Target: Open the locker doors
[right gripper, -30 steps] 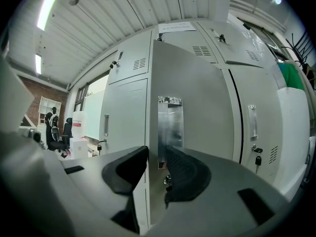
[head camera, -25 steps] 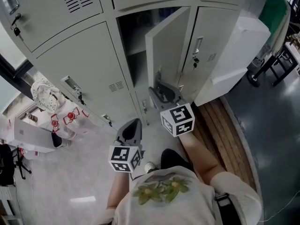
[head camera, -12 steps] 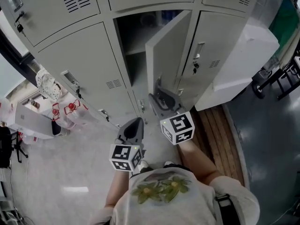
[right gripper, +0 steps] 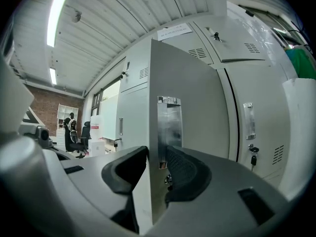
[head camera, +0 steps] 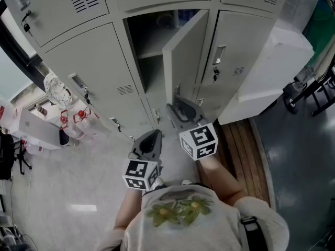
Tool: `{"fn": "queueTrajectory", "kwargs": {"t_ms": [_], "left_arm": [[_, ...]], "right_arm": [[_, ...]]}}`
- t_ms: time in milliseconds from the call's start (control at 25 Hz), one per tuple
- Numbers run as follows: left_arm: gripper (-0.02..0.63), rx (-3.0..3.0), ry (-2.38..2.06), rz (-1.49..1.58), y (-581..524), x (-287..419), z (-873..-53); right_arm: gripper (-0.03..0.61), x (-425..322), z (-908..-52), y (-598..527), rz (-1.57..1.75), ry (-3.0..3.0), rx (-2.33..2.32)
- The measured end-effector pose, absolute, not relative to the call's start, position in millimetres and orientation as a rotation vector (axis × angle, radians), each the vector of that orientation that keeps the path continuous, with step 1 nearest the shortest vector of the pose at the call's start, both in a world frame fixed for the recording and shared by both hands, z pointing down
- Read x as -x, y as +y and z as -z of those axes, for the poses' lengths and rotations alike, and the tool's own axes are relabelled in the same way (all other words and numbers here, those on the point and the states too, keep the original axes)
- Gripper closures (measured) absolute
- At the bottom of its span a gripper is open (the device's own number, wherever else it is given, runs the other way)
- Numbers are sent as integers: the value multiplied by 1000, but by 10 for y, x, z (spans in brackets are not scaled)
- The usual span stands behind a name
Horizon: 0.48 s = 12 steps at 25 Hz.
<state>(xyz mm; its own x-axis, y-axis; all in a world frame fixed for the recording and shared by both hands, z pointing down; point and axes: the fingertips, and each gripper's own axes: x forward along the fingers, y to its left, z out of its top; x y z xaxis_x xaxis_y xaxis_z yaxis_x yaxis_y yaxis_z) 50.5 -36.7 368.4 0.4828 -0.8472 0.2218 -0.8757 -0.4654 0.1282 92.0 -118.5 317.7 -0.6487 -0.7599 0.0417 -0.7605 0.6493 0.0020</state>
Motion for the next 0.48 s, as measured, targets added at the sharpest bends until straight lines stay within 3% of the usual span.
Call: {"fn": "queueTrajectory", "kwargs": {"t_ms": [480], "left_arm": [[584,-2532,-1448,-174,-273,-799,-3606]], "right_arm": [[440,-1259,-3156,-1040,-20,-2794,-1361]]}}
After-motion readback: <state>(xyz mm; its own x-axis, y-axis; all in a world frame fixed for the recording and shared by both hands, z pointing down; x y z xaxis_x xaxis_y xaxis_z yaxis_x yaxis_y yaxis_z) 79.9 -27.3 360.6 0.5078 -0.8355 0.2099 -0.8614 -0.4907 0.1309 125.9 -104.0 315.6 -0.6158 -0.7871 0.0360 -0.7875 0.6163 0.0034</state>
